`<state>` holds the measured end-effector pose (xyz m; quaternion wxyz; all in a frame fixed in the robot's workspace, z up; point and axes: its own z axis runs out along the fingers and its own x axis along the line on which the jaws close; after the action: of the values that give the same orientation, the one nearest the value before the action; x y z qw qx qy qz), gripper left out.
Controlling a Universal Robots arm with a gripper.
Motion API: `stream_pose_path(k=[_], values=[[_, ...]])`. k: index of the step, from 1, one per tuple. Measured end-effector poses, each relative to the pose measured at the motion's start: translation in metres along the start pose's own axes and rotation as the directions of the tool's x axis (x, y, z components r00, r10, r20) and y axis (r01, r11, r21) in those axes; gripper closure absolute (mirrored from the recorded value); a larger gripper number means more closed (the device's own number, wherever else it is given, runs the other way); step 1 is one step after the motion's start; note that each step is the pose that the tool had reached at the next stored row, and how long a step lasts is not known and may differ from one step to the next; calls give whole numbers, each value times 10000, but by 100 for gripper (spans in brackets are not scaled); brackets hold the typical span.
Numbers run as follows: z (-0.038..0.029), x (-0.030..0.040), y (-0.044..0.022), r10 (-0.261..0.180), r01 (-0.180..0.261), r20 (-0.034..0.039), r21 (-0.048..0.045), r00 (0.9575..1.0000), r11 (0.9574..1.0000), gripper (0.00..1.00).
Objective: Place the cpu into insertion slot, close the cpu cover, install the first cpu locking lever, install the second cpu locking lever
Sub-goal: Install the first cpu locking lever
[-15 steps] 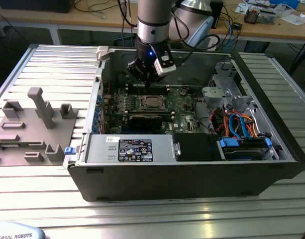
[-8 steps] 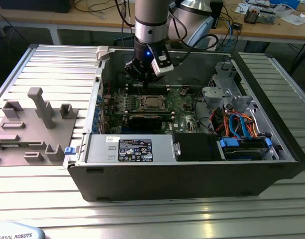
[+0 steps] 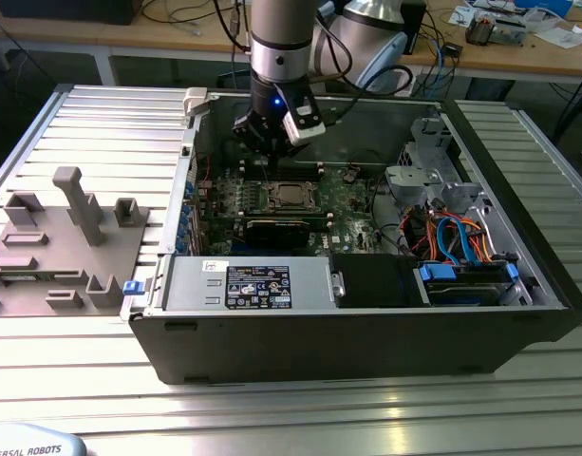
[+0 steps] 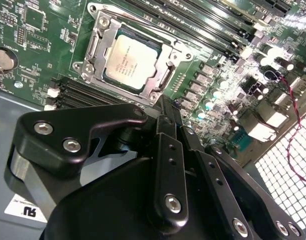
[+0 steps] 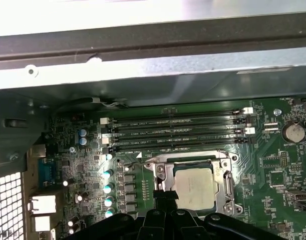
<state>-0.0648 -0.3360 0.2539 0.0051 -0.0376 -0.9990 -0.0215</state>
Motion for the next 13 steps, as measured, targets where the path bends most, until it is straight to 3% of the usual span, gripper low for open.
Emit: stream_pose_path(k=[13], values=[[2,151,-11,-50,49,-6,-50,10000,10000,89]])
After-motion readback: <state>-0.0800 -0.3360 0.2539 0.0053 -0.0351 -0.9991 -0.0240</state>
